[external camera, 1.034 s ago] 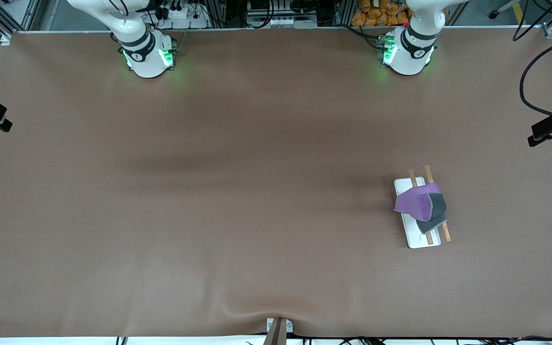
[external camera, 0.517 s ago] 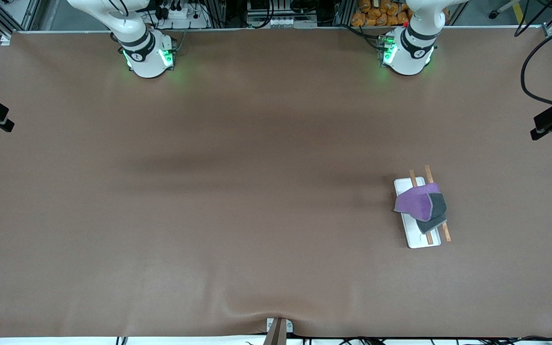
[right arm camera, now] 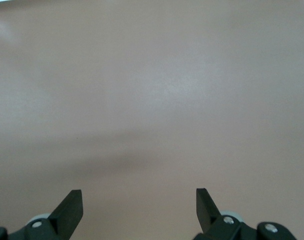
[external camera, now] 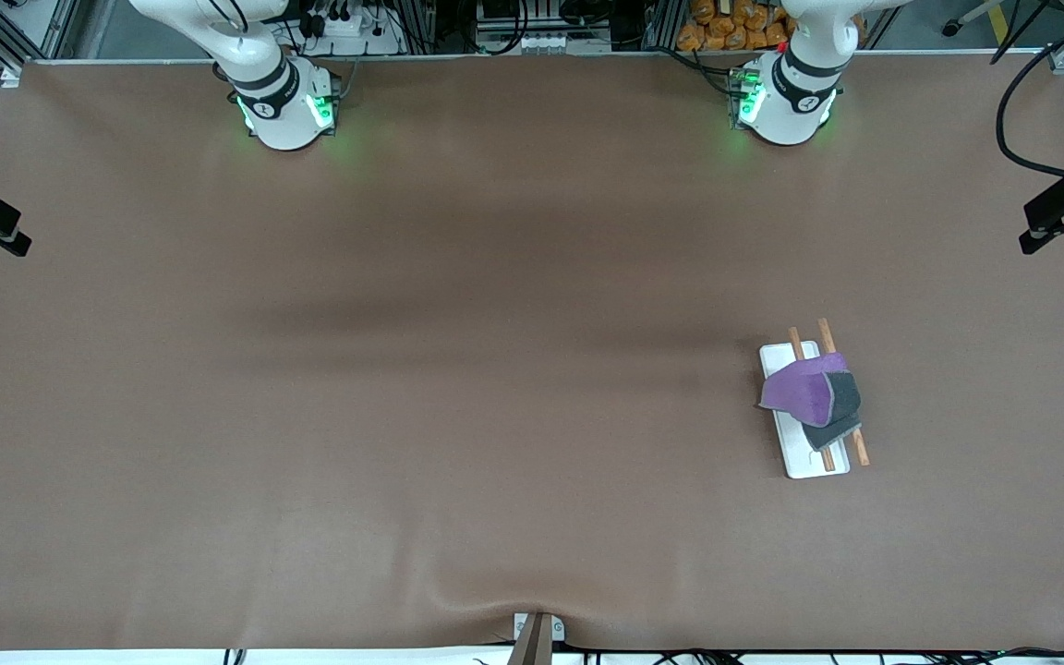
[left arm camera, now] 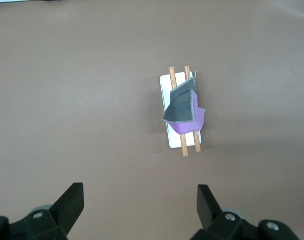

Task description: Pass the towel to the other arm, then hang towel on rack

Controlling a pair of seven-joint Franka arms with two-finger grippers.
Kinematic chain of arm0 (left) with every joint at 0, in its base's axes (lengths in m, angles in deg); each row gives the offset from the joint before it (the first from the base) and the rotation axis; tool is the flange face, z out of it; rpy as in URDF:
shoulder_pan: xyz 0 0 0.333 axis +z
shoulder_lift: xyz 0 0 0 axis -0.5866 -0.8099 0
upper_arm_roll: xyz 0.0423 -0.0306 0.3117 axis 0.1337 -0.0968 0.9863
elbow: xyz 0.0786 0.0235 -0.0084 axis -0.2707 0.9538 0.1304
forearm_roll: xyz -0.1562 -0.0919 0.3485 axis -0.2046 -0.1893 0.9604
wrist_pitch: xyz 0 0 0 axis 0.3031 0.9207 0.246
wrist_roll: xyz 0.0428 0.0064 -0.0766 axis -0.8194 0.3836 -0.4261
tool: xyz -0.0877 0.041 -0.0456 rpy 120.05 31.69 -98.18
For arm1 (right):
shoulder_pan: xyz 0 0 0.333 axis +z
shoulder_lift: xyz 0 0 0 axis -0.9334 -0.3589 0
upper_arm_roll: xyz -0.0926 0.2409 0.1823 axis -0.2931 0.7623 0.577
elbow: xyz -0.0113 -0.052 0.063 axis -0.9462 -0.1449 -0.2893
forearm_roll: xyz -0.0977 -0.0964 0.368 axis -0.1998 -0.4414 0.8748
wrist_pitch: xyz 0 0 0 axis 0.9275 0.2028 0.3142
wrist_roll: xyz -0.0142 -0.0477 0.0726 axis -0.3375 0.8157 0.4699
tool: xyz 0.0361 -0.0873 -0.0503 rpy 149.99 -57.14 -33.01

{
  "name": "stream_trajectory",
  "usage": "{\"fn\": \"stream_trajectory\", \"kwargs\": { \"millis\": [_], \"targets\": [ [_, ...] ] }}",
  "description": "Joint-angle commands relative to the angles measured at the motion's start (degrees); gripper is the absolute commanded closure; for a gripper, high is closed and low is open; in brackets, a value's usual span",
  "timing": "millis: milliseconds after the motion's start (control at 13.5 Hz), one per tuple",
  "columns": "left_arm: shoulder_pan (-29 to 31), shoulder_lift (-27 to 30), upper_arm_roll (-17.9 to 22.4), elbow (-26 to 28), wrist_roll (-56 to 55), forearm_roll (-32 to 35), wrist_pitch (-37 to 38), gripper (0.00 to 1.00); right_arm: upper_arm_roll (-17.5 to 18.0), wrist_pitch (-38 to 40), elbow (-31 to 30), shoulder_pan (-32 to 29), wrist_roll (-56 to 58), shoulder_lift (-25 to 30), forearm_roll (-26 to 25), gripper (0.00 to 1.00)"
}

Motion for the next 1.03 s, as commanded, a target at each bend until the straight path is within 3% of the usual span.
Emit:
{"fn": "stream_trajectory", "kwargs": {
  "millis": [0,369,960],
  "targets": [
    [-4.6,2.1,4.3,2.3,-0.7,0.7,-0.1,0.0,-0.3,1.1,0.6,-0.4,-0.2,-0.7,0.1,0.0],
    [-10.4,4.5,10.4,5.9,-3.8,-2.6,-0.1,0.0,-0.3,1.6,0.5,0.1,-0.3,-0.7,0.1,0.0],
    [-13.7,5.6,13.2,8.1,-5.1,-2.7,2.1,0.0,-0.3,2.1,0.3,-0.1,-0.3,-0.8,0.2,0.0]
  ]
}}
